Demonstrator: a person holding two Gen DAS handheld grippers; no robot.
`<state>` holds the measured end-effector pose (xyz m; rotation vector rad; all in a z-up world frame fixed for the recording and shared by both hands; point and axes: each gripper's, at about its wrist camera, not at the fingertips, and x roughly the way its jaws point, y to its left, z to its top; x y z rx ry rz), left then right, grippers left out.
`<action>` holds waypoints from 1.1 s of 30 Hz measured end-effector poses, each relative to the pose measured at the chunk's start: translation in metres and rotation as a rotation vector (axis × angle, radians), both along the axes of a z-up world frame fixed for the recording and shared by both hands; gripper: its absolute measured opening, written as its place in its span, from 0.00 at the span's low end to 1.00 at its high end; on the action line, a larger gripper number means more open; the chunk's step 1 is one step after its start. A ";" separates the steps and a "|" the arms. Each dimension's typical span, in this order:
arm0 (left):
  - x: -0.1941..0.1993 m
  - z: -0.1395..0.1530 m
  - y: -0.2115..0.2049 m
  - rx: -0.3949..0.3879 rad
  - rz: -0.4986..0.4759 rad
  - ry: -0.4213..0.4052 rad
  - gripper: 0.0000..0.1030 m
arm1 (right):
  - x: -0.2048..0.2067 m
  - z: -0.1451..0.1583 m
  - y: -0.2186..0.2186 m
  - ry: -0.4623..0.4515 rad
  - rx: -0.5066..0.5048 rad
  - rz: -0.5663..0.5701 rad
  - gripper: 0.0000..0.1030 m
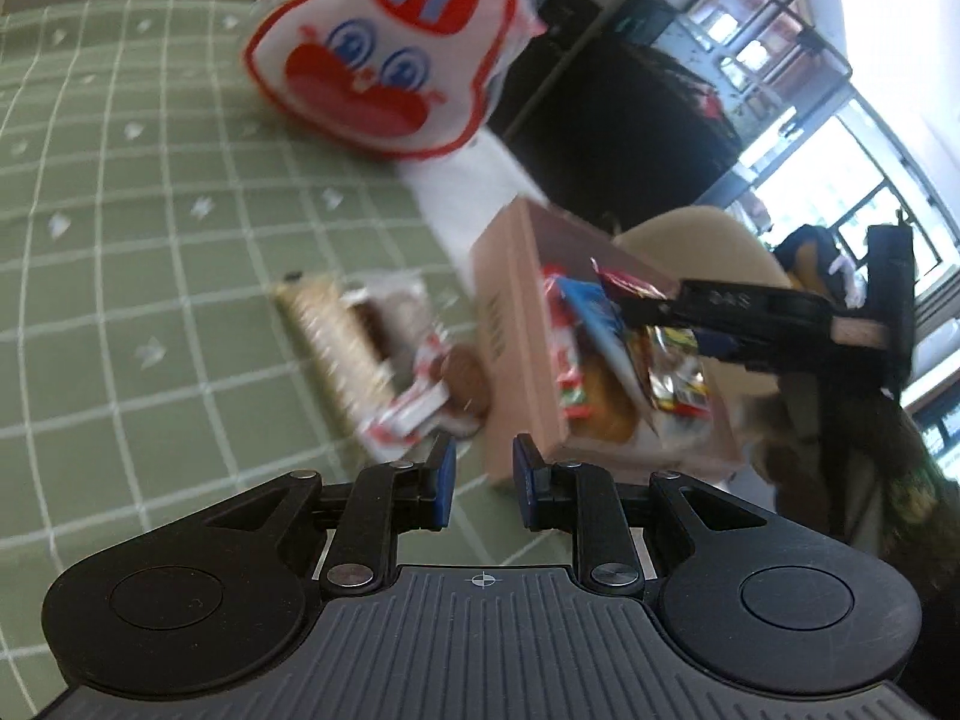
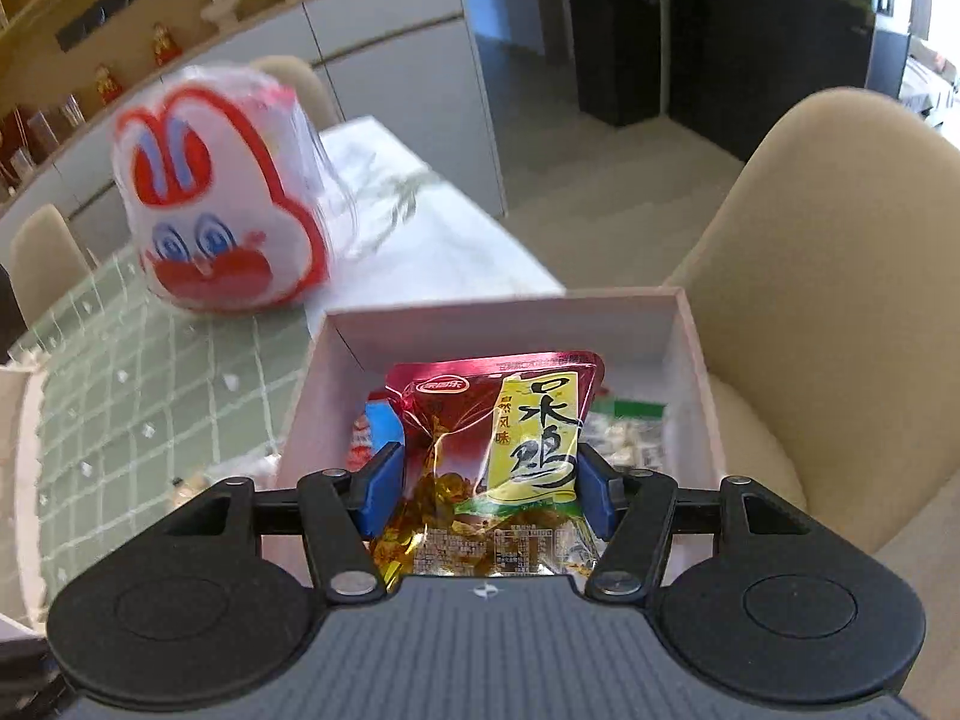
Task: Organize snacks
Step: 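Carry the seaweed packet and chicken pack over the pink box and open both tools, then grasp the swirl lollipop stick with the left tool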
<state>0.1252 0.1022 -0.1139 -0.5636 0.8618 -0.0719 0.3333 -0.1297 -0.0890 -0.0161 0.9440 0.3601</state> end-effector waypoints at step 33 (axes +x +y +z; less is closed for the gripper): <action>0.057 -0.017 -0.045 0.505 -0.341 -0.043 0.24 | -0.132 0.028 -0.022 -0.111 0.018 0.190 0.74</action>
